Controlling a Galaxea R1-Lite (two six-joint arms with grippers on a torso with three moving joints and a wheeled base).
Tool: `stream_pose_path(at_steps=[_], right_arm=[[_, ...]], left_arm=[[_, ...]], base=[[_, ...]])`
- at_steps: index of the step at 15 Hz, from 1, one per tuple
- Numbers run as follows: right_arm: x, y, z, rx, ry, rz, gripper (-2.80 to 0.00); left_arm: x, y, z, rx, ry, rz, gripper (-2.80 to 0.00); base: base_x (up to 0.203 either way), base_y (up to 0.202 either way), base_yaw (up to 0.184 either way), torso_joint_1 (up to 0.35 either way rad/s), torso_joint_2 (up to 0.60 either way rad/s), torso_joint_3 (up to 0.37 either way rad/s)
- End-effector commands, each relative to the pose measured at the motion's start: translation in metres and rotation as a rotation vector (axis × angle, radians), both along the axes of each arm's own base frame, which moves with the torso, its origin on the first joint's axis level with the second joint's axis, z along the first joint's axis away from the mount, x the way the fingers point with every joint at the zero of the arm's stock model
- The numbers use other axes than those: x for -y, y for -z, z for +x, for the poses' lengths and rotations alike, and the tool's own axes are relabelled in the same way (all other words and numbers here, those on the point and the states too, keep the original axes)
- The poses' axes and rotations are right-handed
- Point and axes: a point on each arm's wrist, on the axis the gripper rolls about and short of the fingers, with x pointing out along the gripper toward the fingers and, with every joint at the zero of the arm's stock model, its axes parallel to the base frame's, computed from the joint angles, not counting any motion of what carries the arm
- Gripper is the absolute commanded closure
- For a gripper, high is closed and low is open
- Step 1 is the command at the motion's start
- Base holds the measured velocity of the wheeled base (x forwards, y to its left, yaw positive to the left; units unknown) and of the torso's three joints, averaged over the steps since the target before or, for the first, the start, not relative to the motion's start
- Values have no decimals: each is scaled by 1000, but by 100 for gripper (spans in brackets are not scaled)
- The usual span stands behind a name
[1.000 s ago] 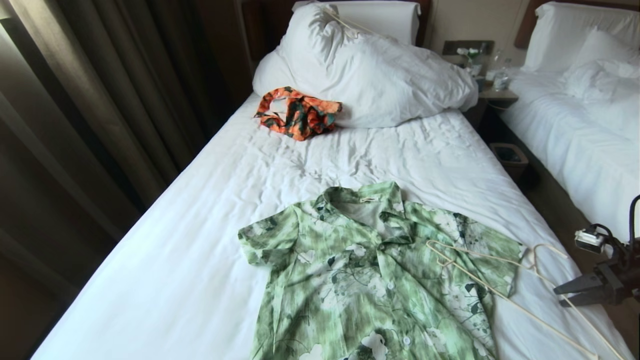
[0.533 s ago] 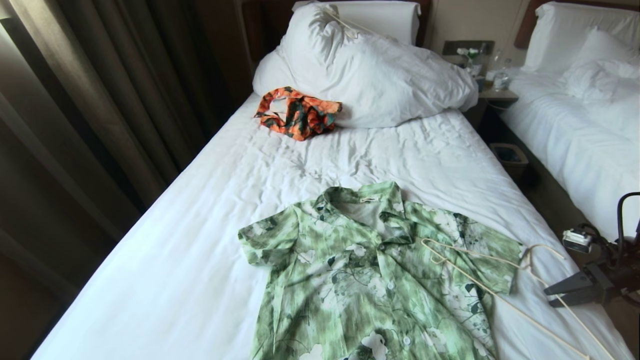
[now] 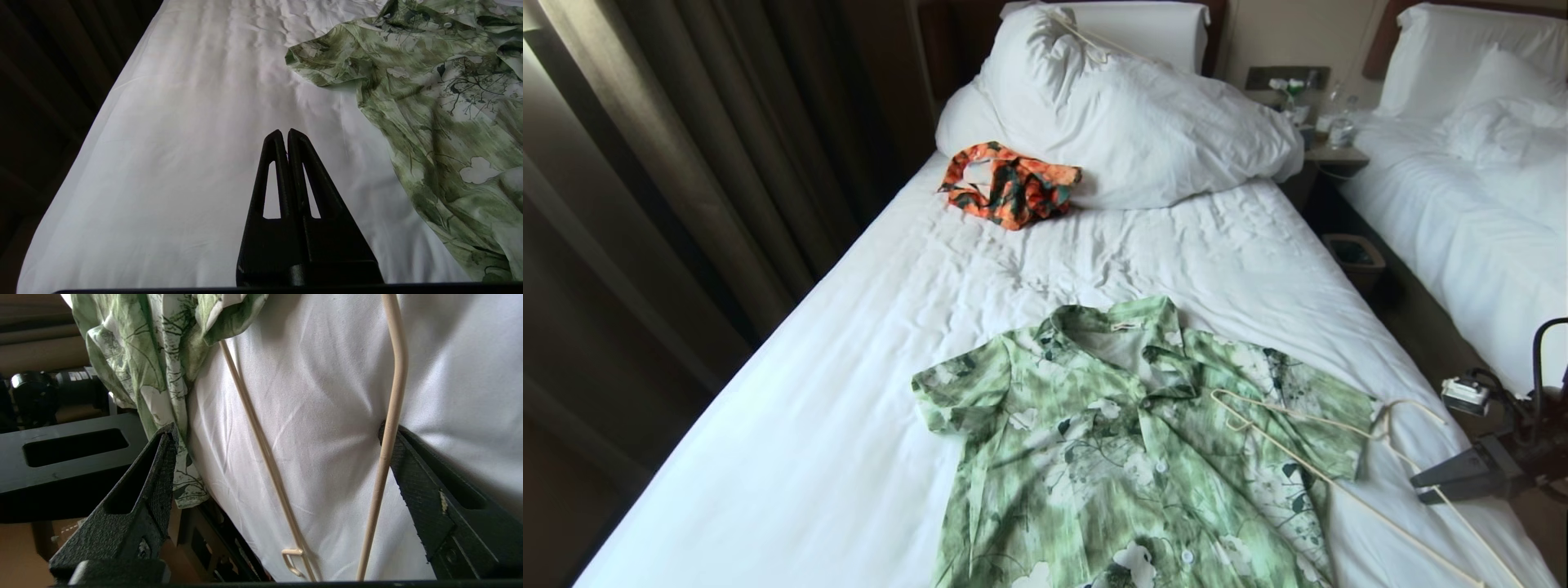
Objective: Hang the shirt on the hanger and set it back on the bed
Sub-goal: Lift the shirt and hanger
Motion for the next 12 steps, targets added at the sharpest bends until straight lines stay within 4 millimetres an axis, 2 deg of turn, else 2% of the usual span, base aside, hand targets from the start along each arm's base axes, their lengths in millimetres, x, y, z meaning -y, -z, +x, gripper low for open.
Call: stream_pose_path(at_steps=[1, 4, 7, 12], right_arm=[[-7, 6, -3, 22, -13, -28, -280], [-14, 19, -8, 93, -21, -76, -280], [-36, 14, -12, 97, -72, -64, -280], [-39, 9, -12, 129, -57, -15, -280]], left_arm=[[0, 0, 0, 2, 0, 1, 0], [0, 0, 0, 2, 0, 1, 0], [0, 0, 0, 2, 0, 1, 0], [0, 0, 0, 2, 0, 1, 0]], base=[[0, 0, 0, 0, 0, 0], [0, 0, 0, 0, 0, 0], [0, 0, 0, 0, 0, 0], [0, 0, 0, 0, 0, 0]])
